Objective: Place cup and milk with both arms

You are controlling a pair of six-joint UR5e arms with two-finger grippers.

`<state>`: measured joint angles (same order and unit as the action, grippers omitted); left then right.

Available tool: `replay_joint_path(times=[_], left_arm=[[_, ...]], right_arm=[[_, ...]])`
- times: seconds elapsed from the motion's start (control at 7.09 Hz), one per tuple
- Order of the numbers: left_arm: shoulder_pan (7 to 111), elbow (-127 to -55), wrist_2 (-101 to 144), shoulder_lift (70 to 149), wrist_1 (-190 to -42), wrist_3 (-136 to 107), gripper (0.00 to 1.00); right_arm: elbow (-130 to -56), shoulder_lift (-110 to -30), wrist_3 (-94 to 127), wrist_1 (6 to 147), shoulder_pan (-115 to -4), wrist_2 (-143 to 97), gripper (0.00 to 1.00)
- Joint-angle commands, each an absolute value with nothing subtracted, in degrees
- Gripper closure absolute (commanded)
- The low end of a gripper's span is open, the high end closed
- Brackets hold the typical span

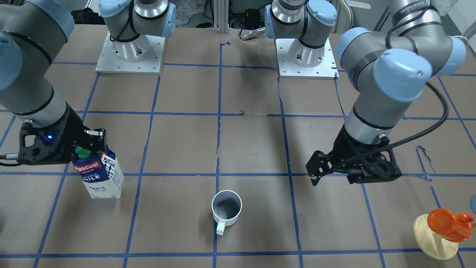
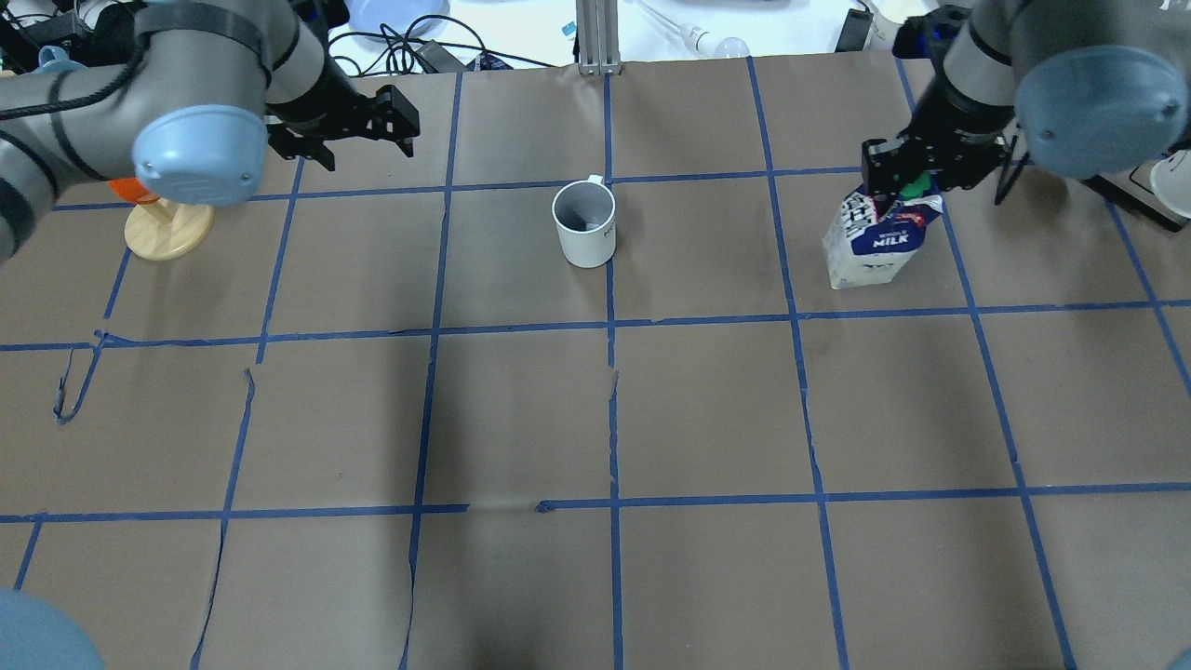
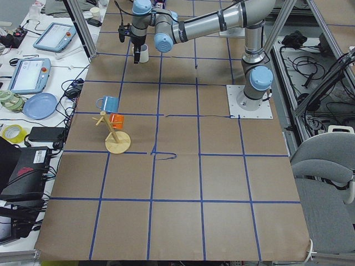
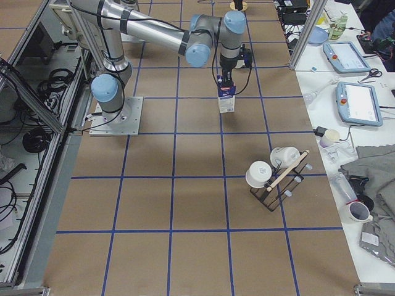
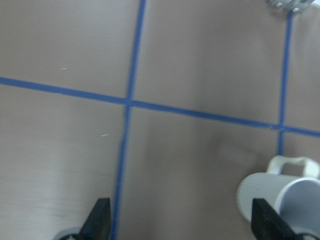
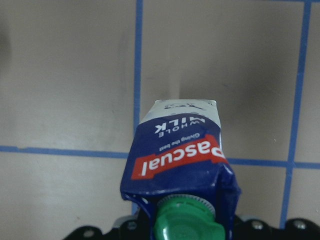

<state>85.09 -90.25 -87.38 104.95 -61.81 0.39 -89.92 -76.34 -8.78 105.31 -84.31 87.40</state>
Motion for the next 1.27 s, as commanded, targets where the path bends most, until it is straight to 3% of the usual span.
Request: replay_joint_path(times=[0.0,0.28,0.85,0.99,1.13], left_arm=[[79.39,-90.18,-90.44,100.13,-68.35,10.95,0.00],[79.28,-90.44,-89.74,93.72,-74.23,11.07,0.00],[84.43,-92.98,-90.08,90.62,-76.82,4.06,0.00],[85.94,-93.86,-90.00,90.70,-76.73,3.61,0.00],[86.04,-95.00,-90.00,90.09,-76.64,2.99,0.00]], right_arm=[[-77.49,-66.58,3.45,103.73,-94.60,87.19,0.91],[-74.01,-61.81,12.45,103.80,-99.30,84.84,0.91],[-72.78,-59.07,18.28,104.50,-100.37,82.09,0.92],[-72.43,-58.80,18.11,104.41,-100.37,82.09,0.86],[-72.42,-58.62,18.11,104.41,-100.37,82.09,0.73]])
